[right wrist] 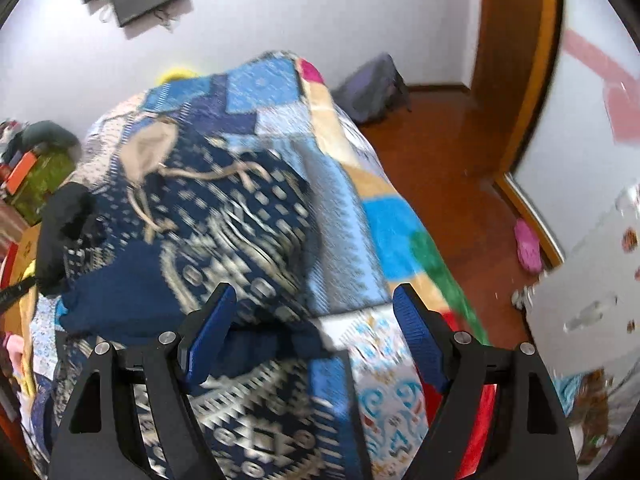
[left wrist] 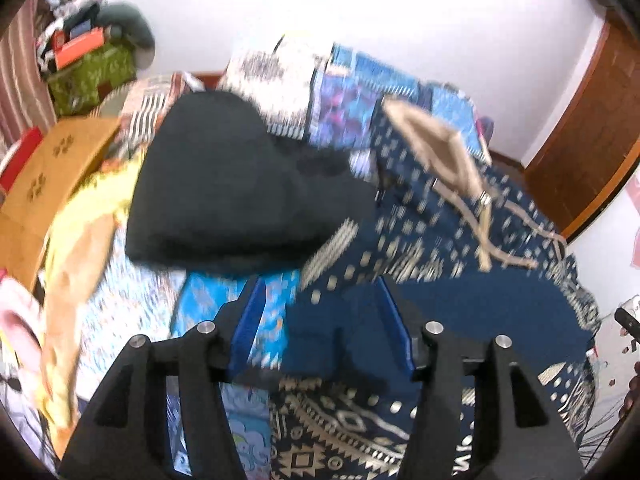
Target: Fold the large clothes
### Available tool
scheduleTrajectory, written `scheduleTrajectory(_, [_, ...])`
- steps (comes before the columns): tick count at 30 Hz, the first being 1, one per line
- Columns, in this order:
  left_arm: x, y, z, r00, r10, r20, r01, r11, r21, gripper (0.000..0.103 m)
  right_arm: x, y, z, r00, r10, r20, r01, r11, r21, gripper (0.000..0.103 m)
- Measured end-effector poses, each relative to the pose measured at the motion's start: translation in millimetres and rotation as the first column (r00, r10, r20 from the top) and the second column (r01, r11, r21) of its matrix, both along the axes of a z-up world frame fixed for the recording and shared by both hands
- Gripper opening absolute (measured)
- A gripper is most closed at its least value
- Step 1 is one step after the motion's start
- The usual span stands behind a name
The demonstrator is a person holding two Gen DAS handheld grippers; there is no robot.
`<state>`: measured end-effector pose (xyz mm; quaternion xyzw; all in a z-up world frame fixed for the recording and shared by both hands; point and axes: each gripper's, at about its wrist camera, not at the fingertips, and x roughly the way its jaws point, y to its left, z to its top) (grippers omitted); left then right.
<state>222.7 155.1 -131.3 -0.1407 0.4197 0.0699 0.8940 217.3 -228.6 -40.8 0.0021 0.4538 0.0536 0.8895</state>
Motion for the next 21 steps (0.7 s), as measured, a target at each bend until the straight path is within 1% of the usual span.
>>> scheduleTrajectory(2, [11.8, -4.6, 16.6, 0.999, -0.020, 0.039, 0.019, 0.999, 0.034, 0.057, 7.0, 10.2, 7.5, 0.999, 0.030, 0.023, -0.030, 1.000, 0.005, 0.078])
scheduleTrajectory(4, [22.5, -7.0, 30.0, 0.997, -0.037, 0.068, 0.034, 0.998, 0.053, 0.058, 17.6, 23.0, 18.1, 0.997, 0.063, 0.049, -0.063, 0.998, 0.016, 0.078])
scheduleTrajectory(6, [36.3, -9.8, 40.6, 0.994, -0.053, 0.091, 0.049, 0.997, 0.055, 0.059, 27.4, 33.7, 26.7, 0.993, 0.089, 0.074, -0.091, 0.995, 0.027, 0.078])
scheduleTrajectory(10, [70.9, -15.6, 51.3, 0.991, -0.088, 0.105, 0.082, 0.995, 0.058, 0.059, 50.0, 57.9, 38.7, 0.985, 0.140, 0.105, -0.144, 0.989, 0.036, 0.078])
scheduleTrajectory(13, [102.6, -21.1, 54.8, 0.989, -0.111, 0.100, 0.104, 0.992, 0.074, 0.059, 71.2, 78.0, 45.9, 0.977, 0.175, 0.121, -0.181, 0.983, 0.038, 0.078])
scheduleTrajectory(16, [134.3, -23.4, 53.8, 0.988, -0.125, 0.090, 0.119, 0.990, 0.074, 0.059, 98.4, 96.2, 50.7, 0.971, 0.204, 0.127, -0.213, 0.975, 0.060, 0.078])
scheduleTrajectory(19, [166.5, -23.3, 49.3, 0.988, -0.137, 0.078, 0.132, 0.989, 0.061, 0.059, 129.3, 112.8, 48.0, 0.969, 0.219, 0.111, -0.228, 0.970, 0.081, 0.078])
scheduleTrajectory(21, [188.1, -21.2, 43.3, 0.989, -0.132, 0.064, 0.129, 0.991, 0.046, 0.059, 152.4, 125.5, 40.1, 0.970, 0.224, 0.091, -0.232, 0.969, 0.087, 0.078])
